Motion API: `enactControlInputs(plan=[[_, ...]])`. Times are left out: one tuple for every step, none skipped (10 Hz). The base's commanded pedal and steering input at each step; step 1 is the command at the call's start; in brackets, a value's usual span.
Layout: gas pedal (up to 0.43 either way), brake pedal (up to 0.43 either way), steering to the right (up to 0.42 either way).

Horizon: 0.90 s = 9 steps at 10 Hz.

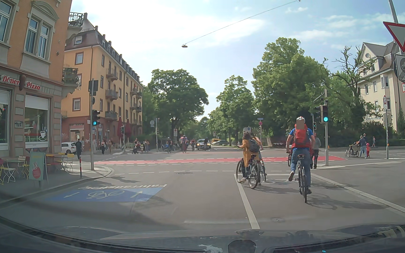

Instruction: Follow the waypoints while adhering to traffic rules and regulations

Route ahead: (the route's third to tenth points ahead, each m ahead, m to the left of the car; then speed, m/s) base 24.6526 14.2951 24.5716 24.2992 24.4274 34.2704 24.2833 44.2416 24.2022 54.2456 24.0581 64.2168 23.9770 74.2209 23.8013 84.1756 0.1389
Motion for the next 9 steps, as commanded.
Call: enactControlInputs(plan=[[0.079,0.000,-0.017],[0.177,0.000,-0.017],[0.209,0.000,-0.017],[0.228,0.000,-0.017],[0.248,0.000,-0.017],[0.268,0.000,-0.017],[0.299,0.000,-0.017],[0.311,0.000,-0.017],[0.311,0.000,-0.017]])
